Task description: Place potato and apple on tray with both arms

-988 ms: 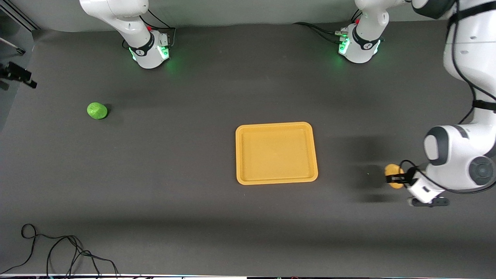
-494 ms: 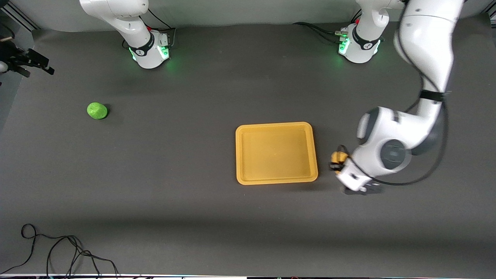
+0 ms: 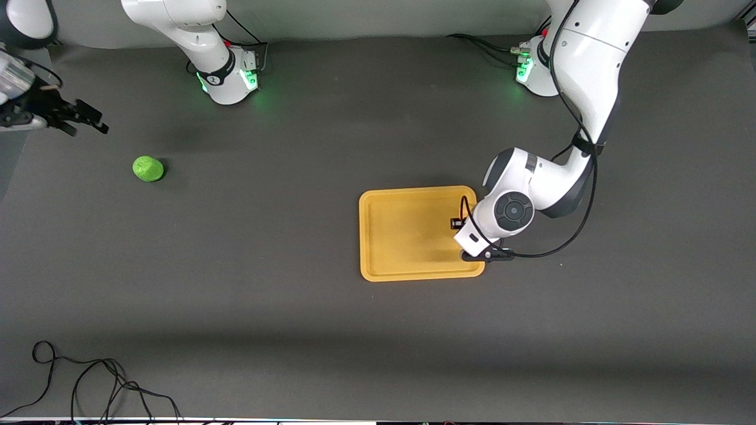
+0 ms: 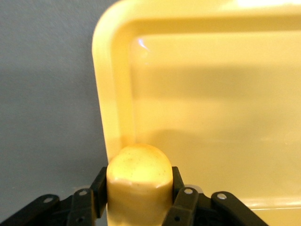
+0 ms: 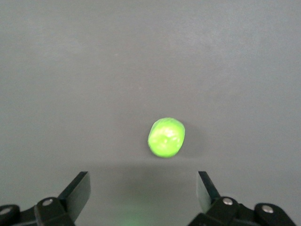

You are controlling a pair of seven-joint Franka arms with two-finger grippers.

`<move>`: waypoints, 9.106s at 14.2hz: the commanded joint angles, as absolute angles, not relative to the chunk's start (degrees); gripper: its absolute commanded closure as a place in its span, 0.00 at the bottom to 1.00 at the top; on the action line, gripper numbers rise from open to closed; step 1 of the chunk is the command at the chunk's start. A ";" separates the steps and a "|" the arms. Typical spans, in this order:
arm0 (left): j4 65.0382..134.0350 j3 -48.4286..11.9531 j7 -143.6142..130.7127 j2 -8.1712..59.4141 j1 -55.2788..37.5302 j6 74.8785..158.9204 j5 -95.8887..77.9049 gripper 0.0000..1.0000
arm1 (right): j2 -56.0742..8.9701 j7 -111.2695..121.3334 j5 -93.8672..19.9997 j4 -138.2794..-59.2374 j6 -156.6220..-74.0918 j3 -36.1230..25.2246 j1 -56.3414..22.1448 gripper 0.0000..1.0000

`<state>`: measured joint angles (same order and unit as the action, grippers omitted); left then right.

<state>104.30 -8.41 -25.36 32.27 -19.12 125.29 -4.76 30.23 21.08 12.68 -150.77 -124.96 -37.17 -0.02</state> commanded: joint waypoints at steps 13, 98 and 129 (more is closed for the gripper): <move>101.51 -8.00 -12.16 22.69 -5.40 120.24 -2.22 0.02 | 0.53 22.94 6.07 -157.94 -158.91 -40.61 -5.45 0.00; 95.62 -9.40 9.14 4.13 10.02 95.71 0.88 0.00 | -27.70 -29.91 -6.86 -54.58 -77.54 -18.11 -40.90 0.00; 96.06 -9.40 10.19 4.48 9.93 96.15 2.11 0.00 | 1.41 -2.11 0.35 -94.22 -90.69 -2.99 -0.26 0.00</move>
